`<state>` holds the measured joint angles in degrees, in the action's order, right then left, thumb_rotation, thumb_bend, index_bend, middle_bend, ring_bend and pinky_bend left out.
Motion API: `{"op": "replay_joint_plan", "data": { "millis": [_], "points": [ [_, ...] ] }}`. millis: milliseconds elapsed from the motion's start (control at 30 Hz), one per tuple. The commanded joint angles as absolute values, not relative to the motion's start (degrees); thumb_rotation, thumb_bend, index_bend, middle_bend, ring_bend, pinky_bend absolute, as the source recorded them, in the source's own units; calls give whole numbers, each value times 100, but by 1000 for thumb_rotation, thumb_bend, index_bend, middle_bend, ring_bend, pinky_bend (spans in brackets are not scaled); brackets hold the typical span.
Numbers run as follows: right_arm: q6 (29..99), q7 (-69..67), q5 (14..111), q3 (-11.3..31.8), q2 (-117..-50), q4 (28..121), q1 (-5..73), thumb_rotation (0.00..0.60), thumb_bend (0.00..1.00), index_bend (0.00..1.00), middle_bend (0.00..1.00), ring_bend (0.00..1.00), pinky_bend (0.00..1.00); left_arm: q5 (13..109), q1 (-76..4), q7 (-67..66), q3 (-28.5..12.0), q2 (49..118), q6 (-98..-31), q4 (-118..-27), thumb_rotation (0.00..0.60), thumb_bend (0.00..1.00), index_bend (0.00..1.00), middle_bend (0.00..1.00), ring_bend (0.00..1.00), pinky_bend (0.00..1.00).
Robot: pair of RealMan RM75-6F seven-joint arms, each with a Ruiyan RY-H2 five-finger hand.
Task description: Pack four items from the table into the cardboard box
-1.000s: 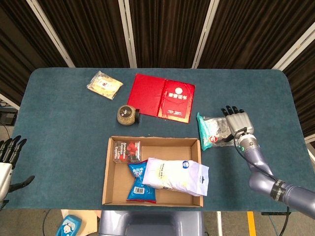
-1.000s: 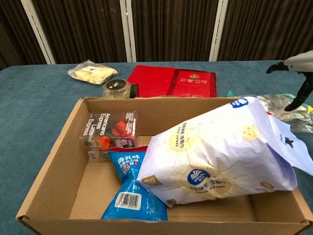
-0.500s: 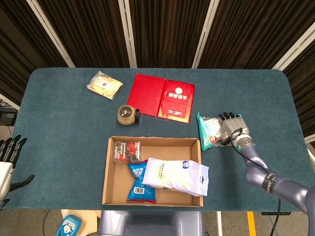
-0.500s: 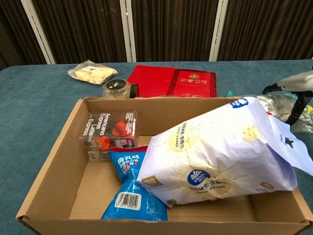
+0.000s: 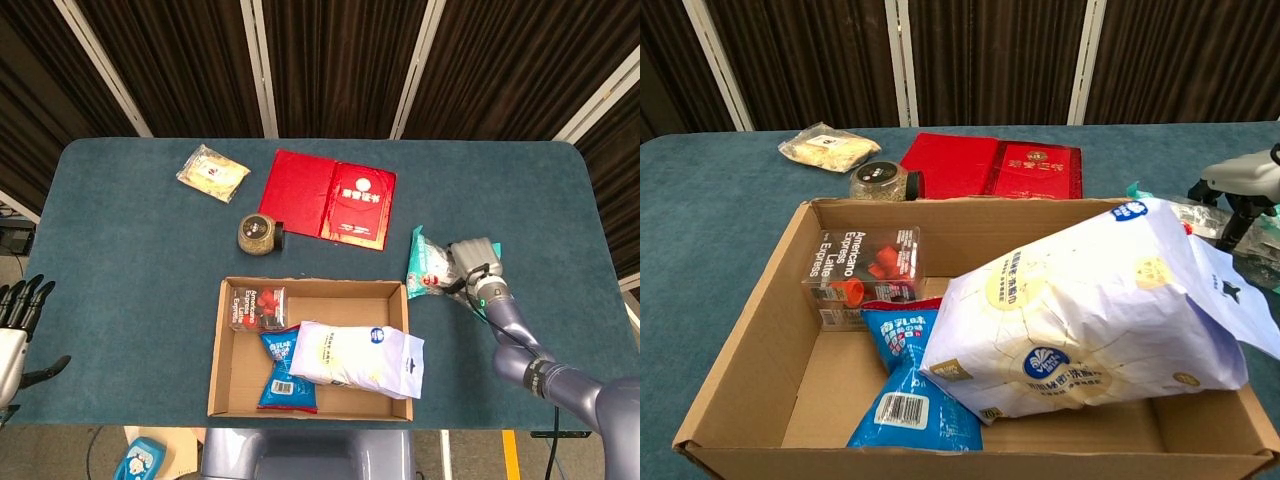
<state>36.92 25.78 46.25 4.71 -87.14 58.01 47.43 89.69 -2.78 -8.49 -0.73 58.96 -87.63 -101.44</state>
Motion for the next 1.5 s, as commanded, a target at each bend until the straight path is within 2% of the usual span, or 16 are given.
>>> {"op": "replay_joint_plan", "data": {
  "millis": [33, 500, 867, 1000, 1233, 1500],
  "points": [
    [4098, 2262, 5079, 612, -8578, 6052, 4637, 600, 146, 714, 681, 680, 758, 8976, -281, -845, -76, 5895, -8767, -10141, 600, 28, 0, 0, 0, 0],
    [5227, 2438, 5478, 1029, -7328, 7856, 4458, 600, 146, 719, 684, 683, 759, 8993, -272, -716, -65, 5862, -8790, -10120, 600, 31, 0, 0, 0, 0],
    [6115, 2902, 5836, 1610, -6027, 10130, 4485, 600, 146, 718, 685, 683, 759, 9096, -268, -640, -11, 5812, -8792, -10137, 600, 31, 0, 0, 0, 0],
    [6269, 3136, 6067, 1661, -5759, 10953, 4507, 600, 145, 718, 685, 683, 759, 9138, -265, -599, 5, 5796, -8803, -10126, 600, 33, 0, 0, 0, 0],
    [6366, 3808, 6229, 1617, -5941, 12154, 4760, 600, 145, 716, 684, 680, 759, 9162, -262, -535, 43, 5766, -8774, -10137, 600, 31, 0, 0, 0, 0],
    [6473, 4662, 5882, 1466, -6777, 12571, 5199, 600, 144, 708, 678, 673, 759, 9151, -248, -443, 65, 5733, -8766, -10148, 600, 31, 0, 0, 0, 0]
  ]
}}
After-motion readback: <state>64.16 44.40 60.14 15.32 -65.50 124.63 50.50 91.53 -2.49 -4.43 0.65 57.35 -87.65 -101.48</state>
